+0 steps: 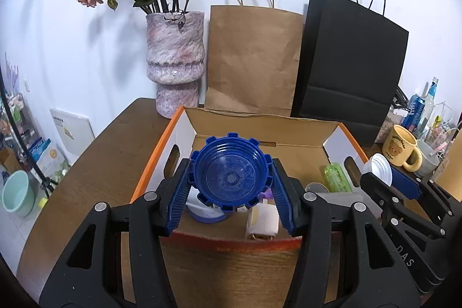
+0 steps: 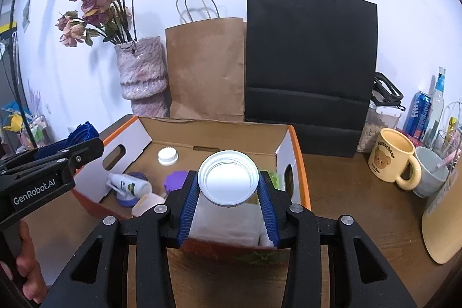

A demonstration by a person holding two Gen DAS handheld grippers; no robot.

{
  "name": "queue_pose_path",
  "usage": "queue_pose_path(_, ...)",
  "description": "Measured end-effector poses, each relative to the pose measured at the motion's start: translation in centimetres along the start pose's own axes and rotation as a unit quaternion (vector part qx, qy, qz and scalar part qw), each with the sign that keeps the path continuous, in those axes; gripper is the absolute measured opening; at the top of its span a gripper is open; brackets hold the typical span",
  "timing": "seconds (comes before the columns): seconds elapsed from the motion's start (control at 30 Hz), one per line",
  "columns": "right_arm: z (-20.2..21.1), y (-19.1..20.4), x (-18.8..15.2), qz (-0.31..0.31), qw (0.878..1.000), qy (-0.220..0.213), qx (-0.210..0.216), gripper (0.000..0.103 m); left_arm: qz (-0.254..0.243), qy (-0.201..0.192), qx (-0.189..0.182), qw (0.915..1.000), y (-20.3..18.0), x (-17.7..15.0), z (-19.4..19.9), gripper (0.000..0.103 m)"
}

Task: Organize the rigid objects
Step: 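Carry the blue cap and white cap with both tools over the box, then open both tools to drop the blue cap and white cap into the box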

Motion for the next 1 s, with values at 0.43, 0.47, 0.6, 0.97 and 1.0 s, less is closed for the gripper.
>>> queue_pose_path(0.43, -4.6, 1.2, 1.1, 0.01, 1.0, 0.015, 0.011, 0.045, -0.015, 0.01, 0.017, 0.9997, 0.8, 1.0, -3.9, 0.049)
queue_pose_path(0.47, -4.8, 1.2, 1.1, 0.01, 1.0, 0.015, 0.01, 0.045, -0.016, 0.011, 0.019, 0.9996, 0.9, 1.1, -4.2, 0.049)
queue_pose_path(0.6, -6.0, 0.7, 1.2, 0.004, 1.0, 0.02, 0.005, 0.045, -0.023, 0.016, 0.02, 0.9994, 0.7, 1.3, -5.4, 0.049)
queue_pose_path(0.97, -6.9, 0.2, 0.0, 0.018, 0.999, 0.03, -0.008, 0.045, -0.023, 0.01, 0.013, 0.9996, 0.9, 1.5, -6.2, 0.05)
queue_pose_path(1.0, -6.8, 0.2, 0.0, 0.022, 0.999, 0.029, -0.01, 0.045, -0.021, 0.01, 0.012, 0.9997, 1.0, 1.5, -6.2, 0.05)
Point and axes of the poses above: each gripper's, at about its wrist camera, not at the fingertips, and z roughly against the way its jaws point, y to its left, x to its top, the point moved 10 cm from there along -z, roughly the way its jaws point, and after that the axes turned 12 degrees about -z, right-handed, at the moved point
